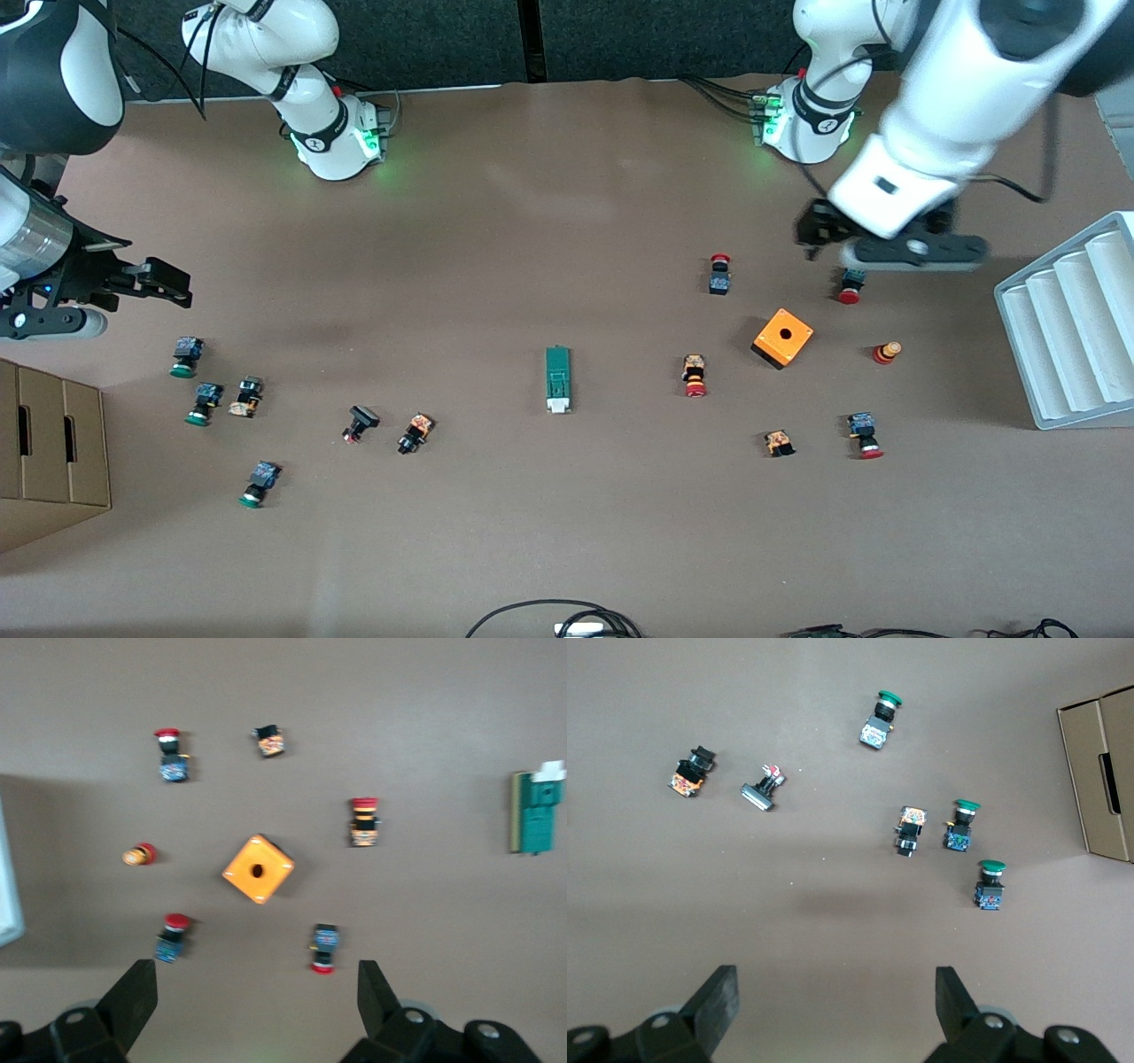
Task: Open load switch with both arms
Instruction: 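Move the left gripper over the green load switch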
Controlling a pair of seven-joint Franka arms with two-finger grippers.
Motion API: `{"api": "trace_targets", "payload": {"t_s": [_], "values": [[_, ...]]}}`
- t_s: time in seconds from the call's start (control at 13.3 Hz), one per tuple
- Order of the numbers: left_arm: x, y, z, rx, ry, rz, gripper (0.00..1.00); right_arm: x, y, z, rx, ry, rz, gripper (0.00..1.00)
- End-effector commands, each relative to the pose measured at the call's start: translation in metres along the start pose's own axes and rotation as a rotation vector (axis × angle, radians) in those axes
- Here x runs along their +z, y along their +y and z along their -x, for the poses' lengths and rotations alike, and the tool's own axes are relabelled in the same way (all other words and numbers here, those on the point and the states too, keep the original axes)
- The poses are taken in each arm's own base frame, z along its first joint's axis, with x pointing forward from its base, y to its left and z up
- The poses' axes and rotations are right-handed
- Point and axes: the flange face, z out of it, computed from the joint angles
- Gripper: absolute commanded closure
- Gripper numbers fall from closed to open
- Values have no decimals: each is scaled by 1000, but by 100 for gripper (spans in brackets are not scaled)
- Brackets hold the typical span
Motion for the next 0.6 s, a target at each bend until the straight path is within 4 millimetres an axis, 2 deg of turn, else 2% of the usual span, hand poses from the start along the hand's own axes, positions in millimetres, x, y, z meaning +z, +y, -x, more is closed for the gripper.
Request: {"api": "trace_targets", "payload": {"t_s": [0.0,0.53], "values": [[-3,33,8,-53,7,-1,0,-5,-1,-4,0,11,-16,0],[12,128,30,-135,74,76,0,-5,-1,-4,0,11,-16,0]]}}
